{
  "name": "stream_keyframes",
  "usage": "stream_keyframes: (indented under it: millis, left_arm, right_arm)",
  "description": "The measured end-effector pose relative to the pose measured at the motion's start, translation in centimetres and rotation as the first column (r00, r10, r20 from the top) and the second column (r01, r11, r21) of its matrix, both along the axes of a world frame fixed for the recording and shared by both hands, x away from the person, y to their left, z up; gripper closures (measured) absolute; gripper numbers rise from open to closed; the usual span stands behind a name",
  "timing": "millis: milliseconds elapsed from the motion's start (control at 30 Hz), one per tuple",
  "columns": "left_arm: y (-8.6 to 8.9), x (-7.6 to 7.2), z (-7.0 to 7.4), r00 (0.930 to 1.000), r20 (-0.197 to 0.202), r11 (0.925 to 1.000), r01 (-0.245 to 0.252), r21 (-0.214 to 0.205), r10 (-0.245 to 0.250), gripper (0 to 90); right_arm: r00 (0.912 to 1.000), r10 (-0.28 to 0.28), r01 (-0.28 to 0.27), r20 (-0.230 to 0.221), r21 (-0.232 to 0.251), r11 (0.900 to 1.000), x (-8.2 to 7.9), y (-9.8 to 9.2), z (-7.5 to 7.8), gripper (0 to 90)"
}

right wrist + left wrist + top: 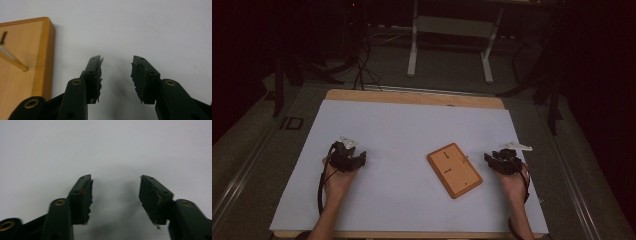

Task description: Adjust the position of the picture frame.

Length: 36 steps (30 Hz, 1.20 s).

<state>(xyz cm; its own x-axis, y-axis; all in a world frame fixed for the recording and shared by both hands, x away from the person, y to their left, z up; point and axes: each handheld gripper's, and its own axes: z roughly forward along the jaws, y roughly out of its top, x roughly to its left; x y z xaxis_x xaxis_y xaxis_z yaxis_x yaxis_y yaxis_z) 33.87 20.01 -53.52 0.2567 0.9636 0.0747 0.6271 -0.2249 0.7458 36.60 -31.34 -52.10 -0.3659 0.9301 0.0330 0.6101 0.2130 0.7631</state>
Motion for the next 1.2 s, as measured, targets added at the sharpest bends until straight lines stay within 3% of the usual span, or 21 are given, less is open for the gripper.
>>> stream_keyframes:
  millis: [67,200,467,667,800,967,1200]
  left_arm:
    - [0.1,-0.2,0.3,0.9998,0.007,0.9989,0.019,-0.043,-0.019,49.1]
    - [0.2,-0.4,0.6,0.9987,0.013,0.9969,0.049,-0.061,-0.049,49.4]
    - [0.5,-0.3,0.6,0.9985,0.006,0.9928,0.054,-0.107,-0.054,47.3]
    - [0.7,-0.3,0.7,0.9982,0.007,0.9916,0.060,-0.114,-0.060,47.5]
    - [0.7,-0.4,0.8,0.9965,0.001,0.9871,0.083,-0.137,-0.083,51.5]
    - [0.6,-0.4,0.8,0.9956,0.004,0.9866,0.094,-0.133,-0.094,52.5]
    - [0.6,-0.4,0.7,0.9957,0.004,0.9873,0.092,-0.130,-0.093,51.6]
  right_arm:
    - [0.9999,0.017,-0.017,0.000,-0.014,0.9998,-0.2,0.3,0.1,59.0]
    - [0.9985,0.055,-0.055,-0.003,-0.032,0.9980,-0.3,0.7,0.2,57.4]
    - [0.9949,0.101,-0.101,0.003,-0.036,0.9943,-0.5,1.2,0.8,53.0]
    - [0.9904,0.138,-0.137,0.007,-0.031,0.9900,-0.7,1.5,1.4,52.1]
    - [0.9873,0.159,-0.159,0.006,-0.034,0.9868,-0.9,1.7,1.7,52.1]
    - [0.9838,0.178,-0.179,0.018,0.016,0.9838,-1.1,1.6,2.2,52.8]
    - [0.9740,0.226,-0.226,0.016,-0.010,0.9741,-1.5,2.3,2.6,56.8]
